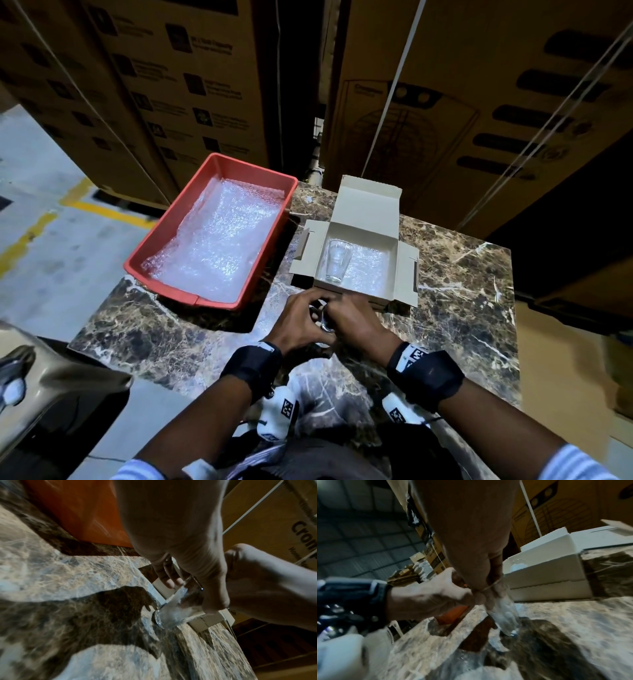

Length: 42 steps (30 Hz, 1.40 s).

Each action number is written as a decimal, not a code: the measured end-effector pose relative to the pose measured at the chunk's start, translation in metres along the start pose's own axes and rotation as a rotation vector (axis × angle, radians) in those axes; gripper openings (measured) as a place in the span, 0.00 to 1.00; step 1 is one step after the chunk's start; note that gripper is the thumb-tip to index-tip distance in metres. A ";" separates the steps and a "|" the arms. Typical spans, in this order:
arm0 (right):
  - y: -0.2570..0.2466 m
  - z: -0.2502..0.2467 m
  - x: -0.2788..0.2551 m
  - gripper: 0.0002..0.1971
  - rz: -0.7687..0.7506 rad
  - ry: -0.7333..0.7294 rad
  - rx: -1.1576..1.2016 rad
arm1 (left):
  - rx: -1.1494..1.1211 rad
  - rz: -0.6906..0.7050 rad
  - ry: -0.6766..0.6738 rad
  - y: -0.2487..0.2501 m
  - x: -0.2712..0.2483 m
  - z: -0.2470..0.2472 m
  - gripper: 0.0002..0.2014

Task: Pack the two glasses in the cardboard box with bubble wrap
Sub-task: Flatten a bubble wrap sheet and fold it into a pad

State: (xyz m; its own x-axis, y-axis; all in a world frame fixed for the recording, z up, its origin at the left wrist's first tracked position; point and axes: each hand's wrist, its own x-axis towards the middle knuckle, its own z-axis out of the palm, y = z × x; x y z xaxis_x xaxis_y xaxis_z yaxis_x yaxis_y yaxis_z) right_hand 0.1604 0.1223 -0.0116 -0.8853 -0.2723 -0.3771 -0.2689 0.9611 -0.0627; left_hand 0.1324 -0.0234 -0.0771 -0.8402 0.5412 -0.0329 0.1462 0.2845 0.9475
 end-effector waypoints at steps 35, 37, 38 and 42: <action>-0.001 0.006 -0.005 0.23 0.047 -0.357 -0.039 | 0.019 -0.143 -0.032 -0.008 0.008 0.001 0.32; 0.003 0.010 -0.003 0.23 0.049 -0.404 -0.035 | 0.007 -0.132 -0.020 -0.008 0.008 0.002 0.31; 0.004 0.012 -0.001 0.23 0.051 -0.414 -0.036 | 0.002 -0.126 -0.016 -0.009 0.008 0.003 0.31; 0.003 0.013 0.007 0.23 0.065 -0.449 -0.053 | 0.015 -0.111 -0.006 -0.009 0.006 0.004 0.32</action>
State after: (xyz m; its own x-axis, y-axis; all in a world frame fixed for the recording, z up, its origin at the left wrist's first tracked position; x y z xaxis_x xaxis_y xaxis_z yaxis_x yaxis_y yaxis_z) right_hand 0.1585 0.1237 -0.0269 -0.6516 -0.1537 -0.7428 -0.2478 0.9687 0.0170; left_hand 0.1282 -0.0194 -0.0873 -0.8488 0.5100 -0.1395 0.0599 0.3548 0.9330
